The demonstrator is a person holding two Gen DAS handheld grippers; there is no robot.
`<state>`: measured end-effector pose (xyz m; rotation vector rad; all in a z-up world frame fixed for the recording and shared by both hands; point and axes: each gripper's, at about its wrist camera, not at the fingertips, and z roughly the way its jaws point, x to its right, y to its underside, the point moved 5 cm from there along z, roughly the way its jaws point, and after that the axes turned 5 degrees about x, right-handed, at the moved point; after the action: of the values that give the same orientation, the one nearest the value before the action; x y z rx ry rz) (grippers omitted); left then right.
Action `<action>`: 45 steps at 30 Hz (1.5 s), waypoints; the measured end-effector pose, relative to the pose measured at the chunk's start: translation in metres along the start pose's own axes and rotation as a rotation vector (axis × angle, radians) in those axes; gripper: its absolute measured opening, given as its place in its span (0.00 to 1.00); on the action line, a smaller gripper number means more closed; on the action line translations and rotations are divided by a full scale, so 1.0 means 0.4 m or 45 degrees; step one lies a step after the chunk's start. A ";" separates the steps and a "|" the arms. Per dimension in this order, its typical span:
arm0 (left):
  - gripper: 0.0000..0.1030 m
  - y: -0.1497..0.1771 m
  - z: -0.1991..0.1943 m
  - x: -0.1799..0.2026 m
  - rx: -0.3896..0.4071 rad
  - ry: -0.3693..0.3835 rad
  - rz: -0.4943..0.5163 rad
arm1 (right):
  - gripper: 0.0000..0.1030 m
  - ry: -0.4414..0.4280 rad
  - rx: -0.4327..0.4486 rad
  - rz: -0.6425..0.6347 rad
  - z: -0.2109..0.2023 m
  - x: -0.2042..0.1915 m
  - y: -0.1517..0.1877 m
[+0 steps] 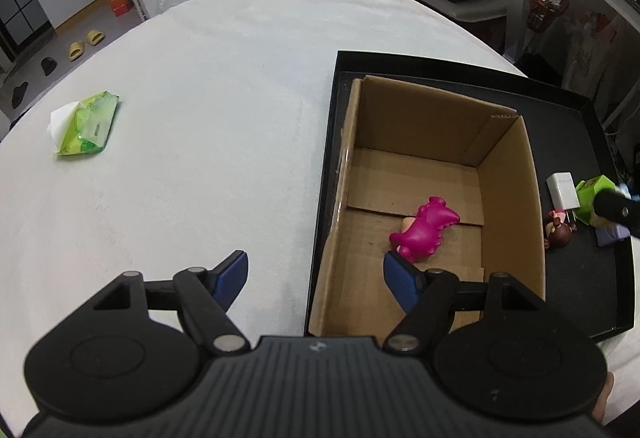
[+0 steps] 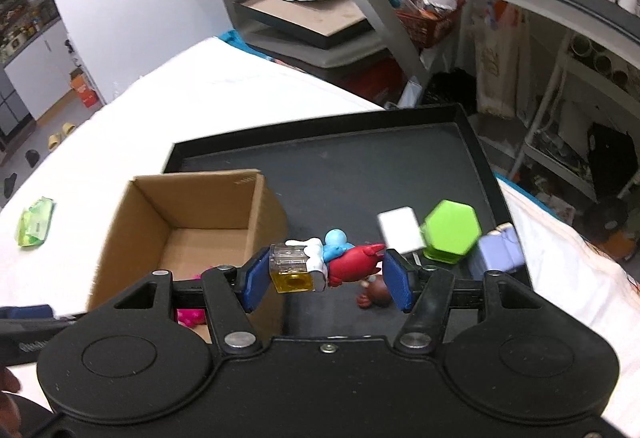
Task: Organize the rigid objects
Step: 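Carry the blue-red figure into the box and open the right tool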
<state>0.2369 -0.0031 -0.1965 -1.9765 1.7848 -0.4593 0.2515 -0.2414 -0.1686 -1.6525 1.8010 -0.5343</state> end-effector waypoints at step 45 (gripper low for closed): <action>0.10 0.021 0.086 -0.056 -0.138 0.227 -0.125 | 0.67 -0.320 -0.030 -0.062 0.154 -0.300 -0.024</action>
<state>0.2450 0.0217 -0.2293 -2.1650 1.8601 -0.5995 0.3027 -0.1172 -0.1855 -1.7006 1.5931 -0.3110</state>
